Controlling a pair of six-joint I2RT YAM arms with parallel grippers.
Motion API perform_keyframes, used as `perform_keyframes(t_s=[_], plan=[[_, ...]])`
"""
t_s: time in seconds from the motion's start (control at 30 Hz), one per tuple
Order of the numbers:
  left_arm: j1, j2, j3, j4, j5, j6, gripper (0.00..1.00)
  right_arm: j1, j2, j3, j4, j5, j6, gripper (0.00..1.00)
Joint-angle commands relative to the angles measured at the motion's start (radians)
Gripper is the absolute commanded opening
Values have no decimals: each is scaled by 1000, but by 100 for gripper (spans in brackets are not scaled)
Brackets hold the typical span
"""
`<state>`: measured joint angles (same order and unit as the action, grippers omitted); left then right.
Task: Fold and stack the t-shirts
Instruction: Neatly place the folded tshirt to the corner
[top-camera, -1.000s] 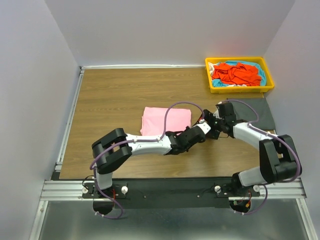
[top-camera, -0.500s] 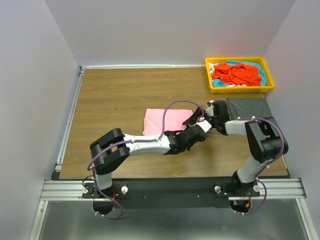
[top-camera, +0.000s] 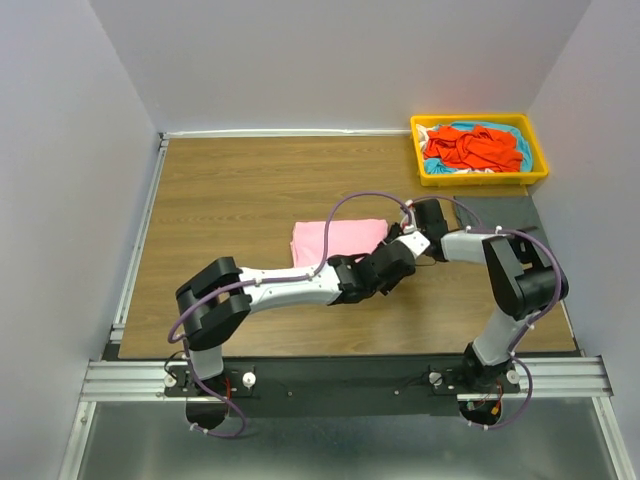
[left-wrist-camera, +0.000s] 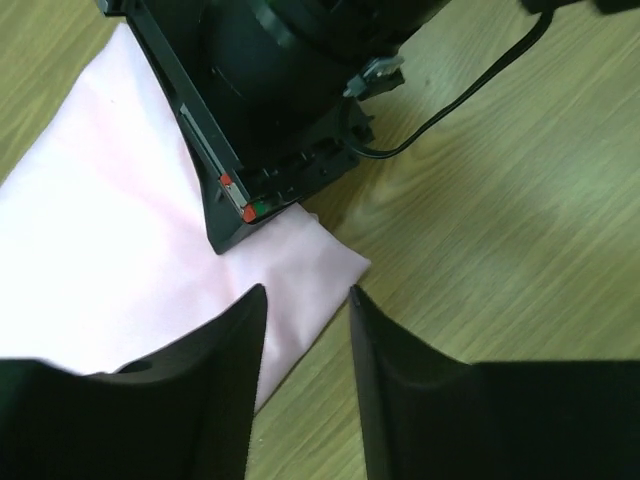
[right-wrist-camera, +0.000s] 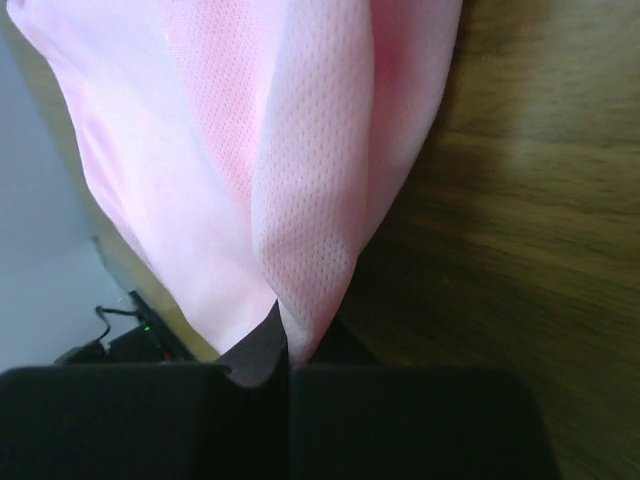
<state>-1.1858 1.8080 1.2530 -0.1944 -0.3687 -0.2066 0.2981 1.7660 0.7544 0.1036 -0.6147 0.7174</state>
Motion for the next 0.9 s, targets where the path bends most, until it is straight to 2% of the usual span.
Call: perform_keyframes(t_s=[0.0, 0.1, 0.17, 0.27, 0.3, 0.33, 0.37, 0.5, 0.57, 0.6, 0.67, 0.87], plan=[[2, -100, 45, -19, -34, -1, 57, 4, -56, 89, -229, 133, -148, 1], [49, -166, 30, -34, -58, 6, 65, 4, -79, 149, -320, 219, -258, 1], [90, -209, -4, -43, -68, 6, 66, 4, -91, 183, -410, 320, -326, 1], [224, -315, -52, -62, -79, 7, 75, 4, -102, 256, -525, 449, -406, 1], [260, -369, -88, -68, -88, 10, 78, 4, -105, 270, -568, 545, -421, 1], [297, -395, -107, -71, -98, 12, 79, 4, -105, 298, -585, 596, -438, 1], [378, -423, -125, -68, -102, 27, 79, 3, -106, 309, -600, 712, -462, 1], [534, -530, -236, -43, -131, 24, 80, -1, -102, 361, -642, 947, -542, 1], [566, -553, -268, -43, -125, -10, 81, -1, -92, 378, -644, 1047, -590, 1], [596, -578, -311, -31, -106, -42, 82, -2, -89, 391, -644, 1138, -607, 1], [624, -623, -401, 21, -78, -59, 82, -1, -89, 413, -642, 1211, -660, 1], [634, -699, -474, 58, -65, -83, 82, -10, -103, 431, -642, 1319, -795, 1]])
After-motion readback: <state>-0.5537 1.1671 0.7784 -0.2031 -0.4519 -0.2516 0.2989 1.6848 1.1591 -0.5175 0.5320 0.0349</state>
